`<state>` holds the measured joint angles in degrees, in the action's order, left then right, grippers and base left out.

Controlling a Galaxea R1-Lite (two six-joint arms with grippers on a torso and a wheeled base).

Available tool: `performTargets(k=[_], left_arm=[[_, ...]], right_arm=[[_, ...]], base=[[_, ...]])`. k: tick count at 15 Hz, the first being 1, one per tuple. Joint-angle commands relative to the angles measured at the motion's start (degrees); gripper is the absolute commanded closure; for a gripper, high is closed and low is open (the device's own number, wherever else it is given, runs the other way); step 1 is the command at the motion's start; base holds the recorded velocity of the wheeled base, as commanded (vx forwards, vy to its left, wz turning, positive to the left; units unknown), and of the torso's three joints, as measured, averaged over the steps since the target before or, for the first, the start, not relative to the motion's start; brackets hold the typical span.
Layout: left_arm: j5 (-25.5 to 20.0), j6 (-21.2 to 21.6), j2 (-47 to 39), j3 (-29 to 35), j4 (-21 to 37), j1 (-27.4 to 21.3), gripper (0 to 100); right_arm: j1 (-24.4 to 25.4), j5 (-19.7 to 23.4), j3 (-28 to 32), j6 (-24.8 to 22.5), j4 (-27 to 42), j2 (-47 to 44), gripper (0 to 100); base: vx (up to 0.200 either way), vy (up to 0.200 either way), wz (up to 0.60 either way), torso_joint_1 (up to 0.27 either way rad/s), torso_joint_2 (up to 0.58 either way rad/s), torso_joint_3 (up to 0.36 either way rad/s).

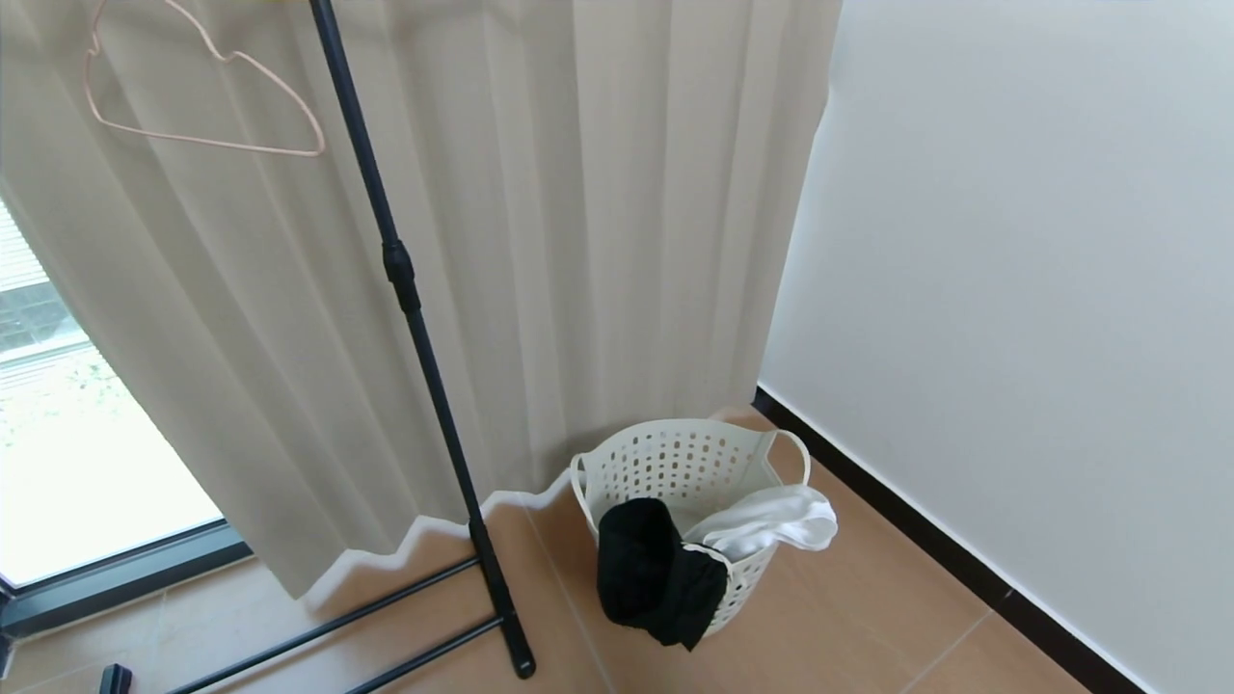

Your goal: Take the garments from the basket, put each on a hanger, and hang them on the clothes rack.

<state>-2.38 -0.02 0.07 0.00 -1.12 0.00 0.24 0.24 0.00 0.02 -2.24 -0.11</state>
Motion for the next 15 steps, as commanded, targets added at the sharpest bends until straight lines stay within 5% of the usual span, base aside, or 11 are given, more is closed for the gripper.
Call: performTargets(k=[1,3,15], left_arm=[[0.0,-0.06,-0.07,0.0,-0.02,0.0,0],[0.0,-0.06,-0.07,0.0,-0.02,0.0,0],[0.0,-0.06,-0.07,0.0,-0.02,0.0,0]], right_arm=[[0.02,0.02,0.0,-0.02,-0.04,0.02,0],[0.02,0.02,0.0,-0.02,-0.04,0.02,0],[0.02,0.02,0.0,-0.02,-0.04,0.02,0]], base=[[0.2,0.0,0.0,-0.002,0.01,0.002],[0.2,0.0,0.0,0.0,0.0,0.0],[0.0,0.0,0.0,0.001,0.0,-0.032]])
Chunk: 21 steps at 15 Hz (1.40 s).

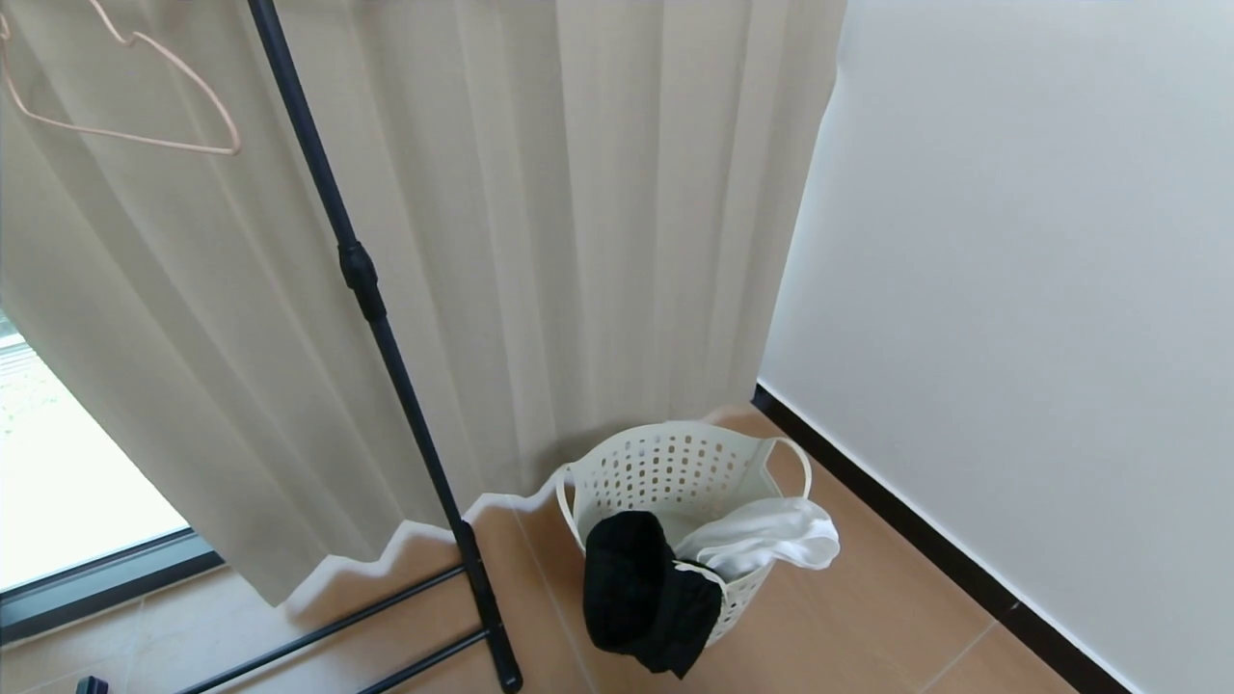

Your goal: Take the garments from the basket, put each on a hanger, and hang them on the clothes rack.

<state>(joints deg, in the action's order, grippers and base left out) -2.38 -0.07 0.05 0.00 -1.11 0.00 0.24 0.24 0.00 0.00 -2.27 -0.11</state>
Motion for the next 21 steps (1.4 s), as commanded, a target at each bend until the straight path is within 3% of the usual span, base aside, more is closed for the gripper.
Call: performTargets(k=[1,12,21], left_arm=[[0.0,-0.01,-0.05,0.0,-0.03,0.0,0],[0.0,-0.01,-0.05,0.0,-0.03,0.0,0],[0.0,-0.1,-0.05,0.0,-0.03,0.0,0]], right_arm=[[0.02,0.02,0.0,0.0,-0.02,0.02,0],[0.02,0.02,0.0,0.09,-0.11,0.02,0],[0.02,0.02,0.0,0.09,-0.11,0.02,0]], base=[[0.0,0.0,0.0,0.002,0.01,-0.193],[0.0,0.0,0.0,0.003,0.0,-0.195],[0.0,0.0,0.0,0.002,0.14,-0.069]])
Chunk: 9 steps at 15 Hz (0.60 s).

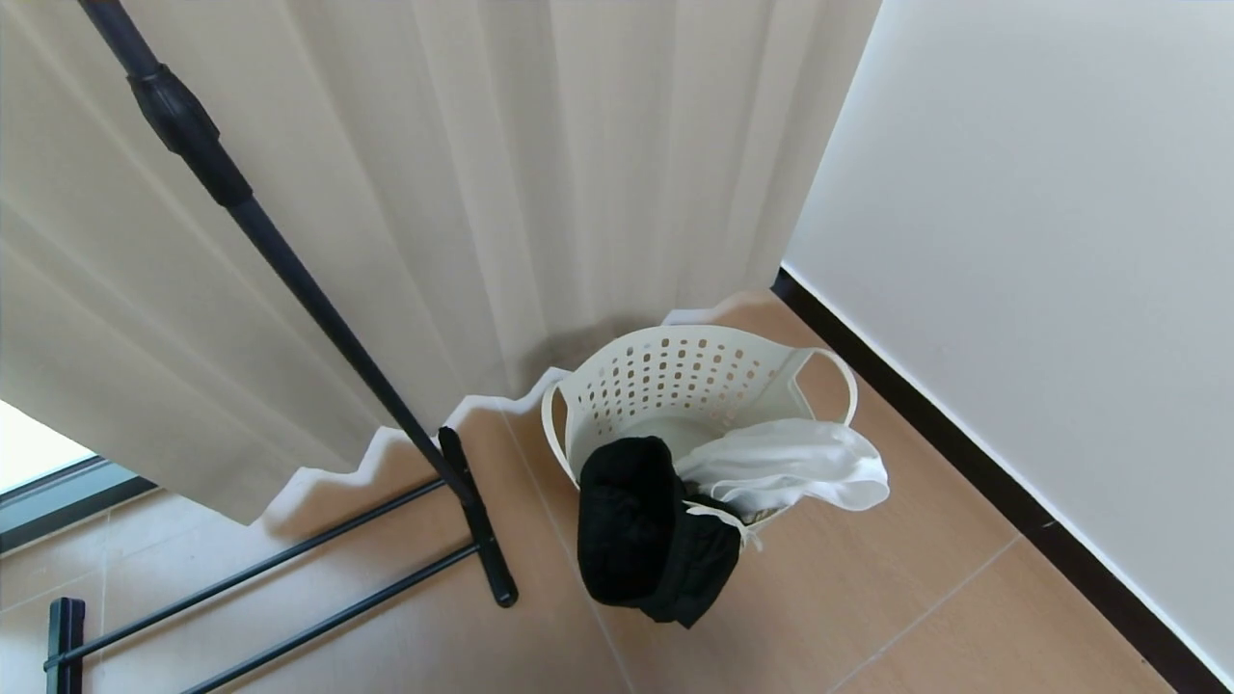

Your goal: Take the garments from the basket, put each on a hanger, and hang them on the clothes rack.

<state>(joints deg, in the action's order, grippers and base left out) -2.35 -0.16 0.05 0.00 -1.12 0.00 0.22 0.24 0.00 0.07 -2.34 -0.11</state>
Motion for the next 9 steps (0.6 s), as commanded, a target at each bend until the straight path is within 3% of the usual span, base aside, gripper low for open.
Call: performTargets(k=[1,9], left_arm=[[-0.02,-0.02,-0.05,0.0,-0.02,0.0,0],[-0.02,-0.02,-0.05,0.0,-0.02,0.0,0]], right_arm=[[0.04,0.02,0.0,-0.07,-0.03,0.02,0],[-0.04,-0.07,0.0,0.19,-0.12,0.02,0]], base=[[0.0,0.0,0.0,-0.002,0.0,-0.188],[0.0,0.0,0.0,0.002,0.0,-0.197]])
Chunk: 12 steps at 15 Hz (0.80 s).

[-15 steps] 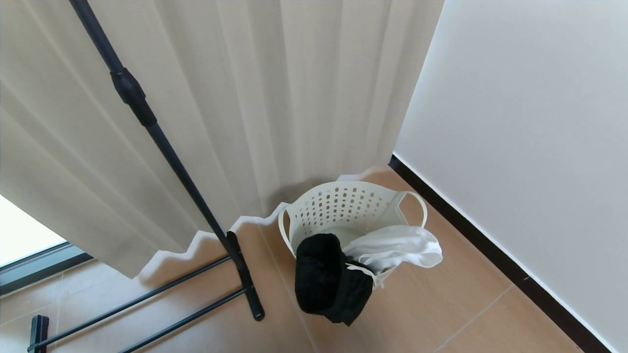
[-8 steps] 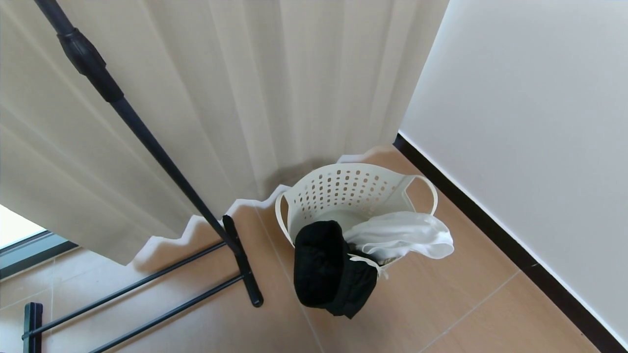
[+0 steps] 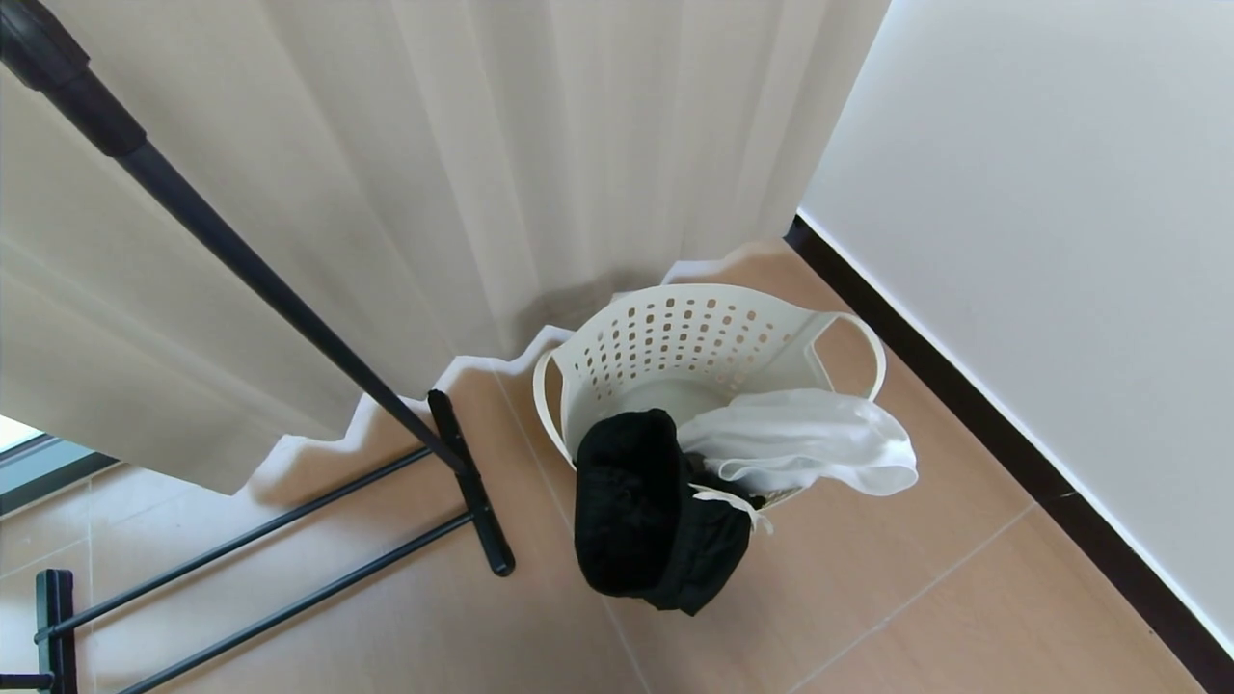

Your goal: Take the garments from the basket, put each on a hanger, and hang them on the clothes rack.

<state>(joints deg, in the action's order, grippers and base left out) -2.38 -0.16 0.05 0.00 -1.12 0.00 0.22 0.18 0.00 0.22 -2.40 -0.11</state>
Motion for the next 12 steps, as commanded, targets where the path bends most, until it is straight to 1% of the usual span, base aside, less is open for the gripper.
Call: performTargets(k=[1,4,7,9,10,11,12], left_arm=[[0.0,-0.02,-0.05,0.0,-0.02,0.0,0],[0.0,-0.02,-0.05,0.0,-0.02,0.0,0],[0.0,-0.02,-0.05,0.0,-0.02,0.0,0],[0.0,-0.02,-0.05,0.0,-0.02,0.0,0],[0.0,-0.02,-0.05,0.0,-0.02,0.0,0],[0.0,-0.02,-0.05,0.0,-0.02,0.0,0],[0.0,-0.02,-0.05,0.0,-0.02,0.0,0]], right_arm=[[-0.04,-0.01,0.0,0.04,-0.06,0.02,0],[-0.04,0.08,0.0,-0.22,0.12,0.02,0],[-0.04,-0.01,0.0,-1.45,1.26,-1.47,0],[0.04,0.34,1.67,-1.89,6.62,-10.09,0],[0.31,0.7,1.76,-1.89,6.8,-12.72,0],[0.92,1.49,1.67,-1.98,6.36,-20.11,0],[1.63,2.1,2.2,-2.24,5.04,-25.29,0]], base=[[0.0,0.0,0.0,0.002,0.0,-0.188],[0.0,0.0,0.0,0.001,0.0,-0.199],[0.0,0.0,0.0,-0.002,0.01,-0.065],[0.0,0.0,0.0,0.0,0.0,0.0],[0.0,0.0,0.0,0.0,0.0,0.0],[0.0,0.0,0.0,0.0,0.0,0.0],[0.0,0.0,0.0,0.0,0.0,0.0]])
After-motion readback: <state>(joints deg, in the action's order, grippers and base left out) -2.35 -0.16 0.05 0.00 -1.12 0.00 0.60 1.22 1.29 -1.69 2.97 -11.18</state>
